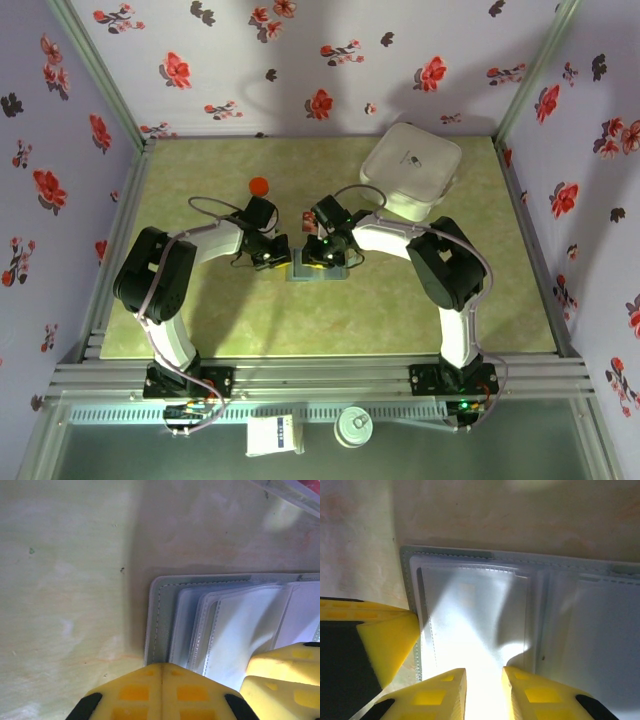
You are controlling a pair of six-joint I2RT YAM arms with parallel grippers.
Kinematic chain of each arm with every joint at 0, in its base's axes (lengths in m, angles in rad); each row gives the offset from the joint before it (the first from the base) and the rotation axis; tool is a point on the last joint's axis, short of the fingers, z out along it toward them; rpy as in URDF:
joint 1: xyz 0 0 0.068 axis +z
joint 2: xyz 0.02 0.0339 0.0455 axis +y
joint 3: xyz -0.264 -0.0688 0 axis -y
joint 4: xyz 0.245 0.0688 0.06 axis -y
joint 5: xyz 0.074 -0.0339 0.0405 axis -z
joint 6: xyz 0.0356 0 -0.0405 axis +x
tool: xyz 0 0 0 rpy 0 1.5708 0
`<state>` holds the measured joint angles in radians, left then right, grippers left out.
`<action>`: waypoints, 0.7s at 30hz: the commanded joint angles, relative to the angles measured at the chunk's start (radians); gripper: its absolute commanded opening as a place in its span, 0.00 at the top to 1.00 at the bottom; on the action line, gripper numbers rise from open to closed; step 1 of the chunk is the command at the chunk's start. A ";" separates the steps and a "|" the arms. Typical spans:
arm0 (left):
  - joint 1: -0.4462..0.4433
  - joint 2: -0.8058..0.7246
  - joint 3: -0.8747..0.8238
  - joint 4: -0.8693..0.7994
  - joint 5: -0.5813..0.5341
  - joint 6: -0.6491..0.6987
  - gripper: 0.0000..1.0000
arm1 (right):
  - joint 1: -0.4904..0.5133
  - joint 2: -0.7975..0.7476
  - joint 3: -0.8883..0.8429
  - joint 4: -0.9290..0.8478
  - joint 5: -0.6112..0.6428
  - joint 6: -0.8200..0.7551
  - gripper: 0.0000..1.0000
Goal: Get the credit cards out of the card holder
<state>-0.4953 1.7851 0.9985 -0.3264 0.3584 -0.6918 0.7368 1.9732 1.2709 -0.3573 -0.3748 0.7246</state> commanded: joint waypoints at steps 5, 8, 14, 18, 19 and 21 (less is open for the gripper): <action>-0.002 -0.017 0.005 -0.017 -0.009 0.021 1.00 | -0.031 -0.031 -0.024 -0.027 0.024 -0.030 0.74; 0.000 -0.019 0.009 -0.021 -0.010 0.021 1.00 | -0.046 -0.041 -0.050 0.008 -0.006 -0.024 0.74; 0.000 -0.060 0.005 -0.009 -0.019 0.014 1.00 | -0.074 -0.064 -0.115 0.115 -0.082 -0.006 0.75; 0.000 -0.085 0.012 -0.004 -0.011 -0.006 1.00 | -0.092 -0.065 -0.146 0.162 -0.121 0.005 0.76; 0.000 -0.089 0.014 -0.001 -0.007 -0.011 1.00 | -0.094 -0.065 -0.153 0.170 -0.125 0.007 0.76; -0.001 -0.100 0.015 0.010 0.015 -0.028 1.00 | -0.099 -0.066 -0.163 0.183 -0.132 0.011 0.76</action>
<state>-0.4953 1.7206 0.9985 -0.3233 0.3565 -0.6998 0.6479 1.9282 1.1332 -0.2043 -0.4892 0.7185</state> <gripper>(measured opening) 0.037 0.238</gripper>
